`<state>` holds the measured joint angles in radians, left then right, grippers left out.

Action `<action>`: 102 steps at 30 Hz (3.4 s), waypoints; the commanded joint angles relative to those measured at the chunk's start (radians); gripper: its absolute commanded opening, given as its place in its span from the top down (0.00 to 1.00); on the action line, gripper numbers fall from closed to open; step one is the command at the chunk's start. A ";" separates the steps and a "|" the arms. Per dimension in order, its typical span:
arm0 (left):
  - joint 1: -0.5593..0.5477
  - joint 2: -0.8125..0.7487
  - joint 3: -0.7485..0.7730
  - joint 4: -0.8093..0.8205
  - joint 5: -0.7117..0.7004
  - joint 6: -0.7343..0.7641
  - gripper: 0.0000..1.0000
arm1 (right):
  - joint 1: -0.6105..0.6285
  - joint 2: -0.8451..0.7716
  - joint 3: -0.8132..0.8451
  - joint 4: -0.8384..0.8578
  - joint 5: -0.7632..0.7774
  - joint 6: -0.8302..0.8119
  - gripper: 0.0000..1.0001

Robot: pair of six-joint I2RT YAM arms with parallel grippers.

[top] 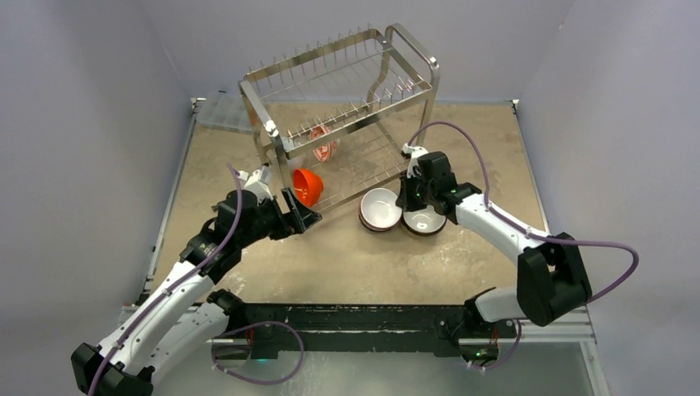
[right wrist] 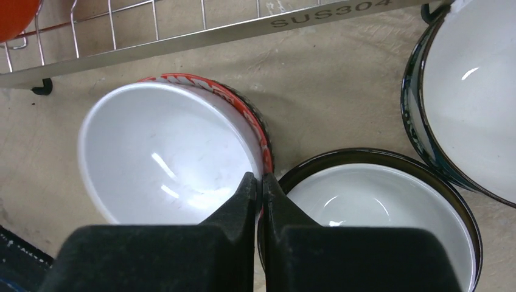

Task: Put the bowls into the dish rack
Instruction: Pick up the bowl from the center of the board.

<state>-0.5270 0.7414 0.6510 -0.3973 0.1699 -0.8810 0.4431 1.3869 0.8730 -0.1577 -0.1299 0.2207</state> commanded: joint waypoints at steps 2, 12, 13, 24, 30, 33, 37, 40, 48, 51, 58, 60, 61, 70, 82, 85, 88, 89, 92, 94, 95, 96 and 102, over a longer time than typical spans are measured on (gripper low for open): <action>-0.005 -0.003 0.035 0.067 -0.014 -0.016 0.18 | 0.007 -0.053 0.062 -0.039 0.009 -0.016 1.00; -0.005 0.026 -0.004 0.103 0.038 -0.024 0.18 | 0.042 -0.096 0.154 -0.114 -0.014 -0.022 1.00; -0.005 0.029 -0.008 0.110 0.045 -0.026 0.18 | 0.055 -0.092 0.168 -0.125 -0.012 -0.022 1.00; -0.005 0.056 -0.056 0.160 0.069 -0.049 0.23 | 0.253 -0.028 0.245 -0.140 -0.067 0.026 1.00; -0.007 0.087 -0.099 0.192 0.081 -0.064 0.27 | 0.321 -0.017 0.275 -0.149 -0.097 0.039 1.00; -0.006 0.098 -0.114 0.218 0.090 -0.073 0.29 | 0.358 0.007 0.296 -0.171 -0.071 0.037 1.00; -0.011 0.118 -0.117 0.218 0.097 -0.067 0.33 | 0.395 0.032 0.309 -0.162 -0.069 0.046 1.00; -0.018 0.131 -0.119 0.218 0.100 -0.055 0.42 | 0.414 0.048 0.314 -0.153 -0.068 0.051 1.00; -0.020 0.120 -0.146 0.183 0.076 -0.047 1.00 | 0.422 0.048 0.291 -0.122 -0.068 0.062 0.93; -0.020 0.114 -0.154 0.181 0.067 -0.050 1.00 | 0.422 0.037 0.272 -0.108 -0.102 0.070 0.72; -0.020 0.087 -0.145 0.173 0.045 -0.048 1.00 | 0.390 -0.053 0.130 0.001 -0.156 0.202 0.15; -0.019 0.073 -0.148 0.172 0.033 -0.048 1.00 | 0.364 -0.098 0.075 0.057 -0.199 0.259 0.07; -0.020 0.065 -0.150 0.171 0.026 -0.049 1.00 | 0.352 -0.120 0.045 0.088 -0.223 0.285 0.03; -0.018 0.011 -0.154 0.209 -0.004 -0.052 1.00 | 0.263 -0.250 -0.288 0.632 -0.531 0.758 0.01; -0.019 0.028 -0.125 0.222 0.024 -0.015 1.00 | 0.275 -0.092 -0.462 1.367 -0.608 1.184 0.01; -0.020 0.026 -0.128 0.226 0.032 -0.019 1.00 | 0.275 -0.041 -0.442 1.405 -0.607 1.216 0.01; -0.019 0.014 -0.128 0.224 0.034 -0.024 1.00 | 0.276 0.005 -0.429 1.421 -0.607 1.237 0.01; -0.019 0.009 -0.128 0.223 0.034 -0.026 1.00 | 0.277 0.012 -0.432 1.416 -0.605 1.239 0.01; -0.019 -0.012 -0.128 0.210 0.024 -0.026 1.00 | 0.276 0.020 -0.442 1.384 -0.589 1.227 0.01; -0.019 -0.023 -0.127 0.204 0.019 -0.027 1.00 | 0.278 0.030 -0.439 1.365 -0.587 1.217 0.01; -0.018 -0.027 -0.128 0.201 0.018 -0.026 1.00 | 0.280 0.035 -0.437 1.368 -0.588 1.217 0.01; -0.020 -0.027 -0.129 0.199 0.018 -0.027 1.00 | 0.283 0.042 -0.431 1.369 -0.589 1.218 0.01; -0.018 -0.027 -0.149 0.218 0.032 -0.039 1.00 | 0.330 0.112 -0.376 1.441 -0.585 1.247 0.04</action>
<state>-0.5446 0.7254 0.4927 -0.2501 0.1764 -0.9058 0.7422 1.4658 0.4313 1.1816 -0.7223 1.4479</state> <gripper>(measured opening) 0.036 0.973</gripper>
